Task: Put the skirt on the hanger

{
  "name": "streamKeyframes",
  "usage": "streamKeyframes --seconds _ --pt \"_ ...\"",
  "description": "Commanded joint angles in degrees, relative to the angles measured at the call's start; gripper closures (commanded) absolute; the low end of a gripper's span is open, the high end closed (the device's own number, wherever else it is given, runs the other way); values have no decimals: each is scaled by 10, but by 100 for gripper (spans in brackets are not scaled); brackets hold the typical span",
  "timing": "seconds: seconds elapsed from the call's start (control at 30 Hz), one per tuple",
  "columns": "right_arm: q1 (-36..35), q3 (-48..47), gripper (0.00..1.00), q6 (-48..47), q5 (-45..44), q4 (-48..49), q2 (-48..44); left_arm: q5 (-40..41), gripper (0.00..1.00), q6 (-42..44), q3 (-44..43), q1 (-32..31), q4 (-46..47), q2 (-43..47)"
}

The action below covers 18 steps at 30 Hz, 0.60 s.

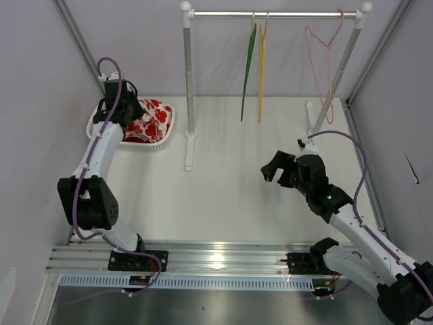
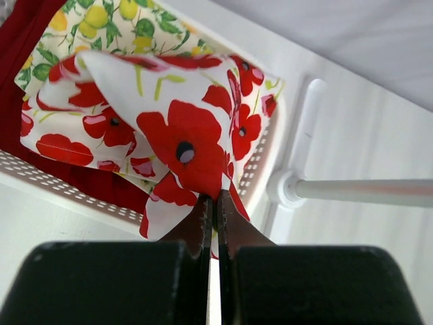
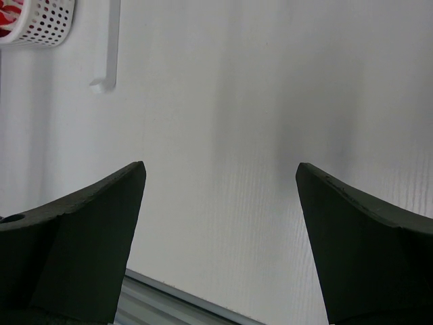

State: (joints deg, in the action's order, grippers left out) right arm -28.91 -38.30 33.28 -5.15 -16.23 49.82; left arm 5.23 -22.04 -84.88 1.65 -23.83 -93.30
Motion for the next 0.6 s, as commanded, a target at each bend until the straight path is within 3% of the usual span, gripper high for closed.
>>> streamKeyframes --seconds 0.0,0.27,0.47,0.57 --pt "3 -51 1 -25 -8 1 9 9 100 19 -57 -10 -20 55" --pt "2 -99 1 -48 -4 -11 20 13 100 67 -157 -94 -97 106" --pt "-11 -123 3 -55 16 -12 26 64 100 80 -240 -202 -159 134" --pt "-26 -131 3 -53 27 -15 28 100 100 68 -224 -264 -172 151"
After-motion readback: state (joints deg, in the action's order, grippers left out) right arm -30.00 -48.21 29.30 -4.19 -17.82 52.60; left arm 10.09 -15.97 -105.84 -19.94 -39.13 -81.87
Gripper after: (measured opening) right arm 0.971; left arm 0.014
